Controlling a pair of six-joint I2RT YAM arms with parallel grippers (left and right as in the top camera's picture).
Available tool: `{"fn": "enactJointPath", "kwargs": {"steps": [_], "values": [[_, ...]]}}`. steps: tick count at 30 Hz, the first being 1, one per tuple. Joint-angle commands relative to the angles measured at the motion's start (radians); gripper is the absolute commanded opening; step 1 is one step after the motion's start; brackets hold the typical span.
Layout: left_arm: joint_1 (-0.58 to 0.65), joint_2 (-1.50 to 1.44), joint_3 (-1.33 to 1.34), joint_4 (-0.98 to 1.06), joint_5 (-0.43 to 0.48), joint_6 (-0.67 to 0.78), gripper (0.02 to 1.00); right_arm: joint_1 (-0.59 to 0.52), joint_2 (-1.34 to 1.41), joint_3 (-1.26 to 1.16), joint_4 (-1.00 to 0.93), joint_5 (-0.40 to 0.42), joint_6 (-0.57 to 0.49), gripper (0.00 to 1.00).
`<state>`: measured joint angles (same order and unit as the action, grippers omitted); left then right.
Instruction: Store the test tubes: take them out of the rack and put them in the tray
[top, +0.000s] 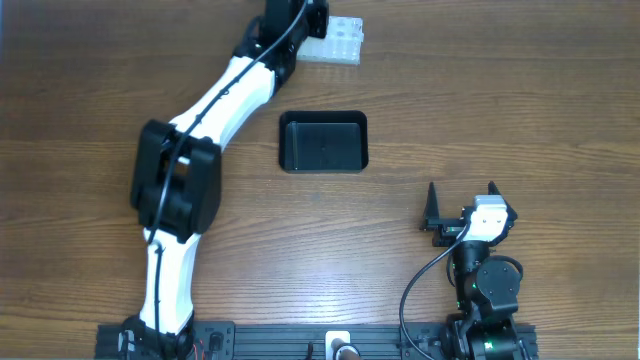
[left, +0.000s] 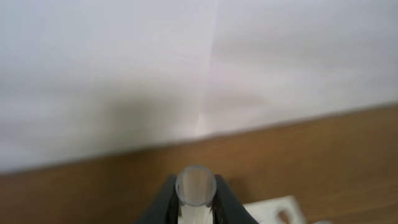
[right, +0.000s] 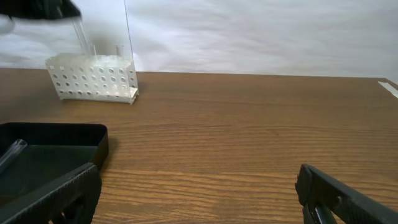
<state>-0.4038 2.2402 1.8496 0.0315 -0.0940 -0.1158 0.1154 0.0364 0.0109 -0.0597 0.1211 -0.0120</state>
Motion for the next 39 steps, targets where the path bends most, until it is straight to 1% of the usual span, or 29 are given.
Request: {"fn": "enactJointPath", "kwargs": {"steps": [1, 4, 7, 9, 10, 14, 16, 21, 26, 30, 34, 39], "values": [[0.002, -0.141, 0.013, -0.036, -0.008, 0.007, 0.084, -0.006, -0.003, -0.006, -0.004, -0.004, -0.004, 0.991], [0.000, -0.180, 0.013, -0.125, -0.008, -0.021, 0.080, -0.006, -0.003, -0.006, -0.004, -0.004, -0.004, 0.993], [-0.008, -0.208, 0.013, -0.287, -0.008, -0.102, 0.040, -0.006, -0.003, -0.006, -0.004, -0.004, -0.004, 0.993], [-0.017, -0.212, 0.013, -0.418, -0.010, -0.160, 0.042, -0.006, -0.003, -0.006, -0.004, -0.004, -0.004, 0.993], [-0.022, -0.212, 0.013, -0.483, -0.020, -0.196, 0.040, -0.006, -0.003, -0.006, -0.004, -0.004, -0.004, 0.991], [-0.048, -0.209, 0.013, -0.738, -0.110, -0.395, 0.042, -0.006, -0.003, -0.006, -0.004, -0.004, -0.004, 0.991], [-0.061, -0.209, 0.013, -0.821, -0.128, -0.443, 0.040, -0.006, -0.003, -0.006, -0.004, -0.004, -0.004, 0.993], [-0.102, -0.209, 0.013, -0.906, -0.124, -0.476, 0.040, -0.006, -0.003, -0.006, -0.004, -0.004, -0.004, 0.993], [-0.165, -0.204, 0.013, -0.985, -0.129, -0.476, 0.045, -0.006, -0.003, -0.006, -0.004, -0.004, -0.004, 0.993], [-0.197, -0.182, 0.013, -1.020, -0.155, -0.468, 0.042, -0.006, -0.003, -0.006, -0.004, -0.004, -0.004, 0.993], [-0.229, -0.145, 0.013, -1.028, -0.208, -0.462, 0.040, -0.006, -0.003, -0.006, -0.004, -0.004, -0.004, 0.993], [-0.236, -0.100, 0.013, -1.046, -0.224, -0.437, 0.040, -0.006, -0.003, -0.006, -0.004, -0.004, -0.004, 0.993]]}}
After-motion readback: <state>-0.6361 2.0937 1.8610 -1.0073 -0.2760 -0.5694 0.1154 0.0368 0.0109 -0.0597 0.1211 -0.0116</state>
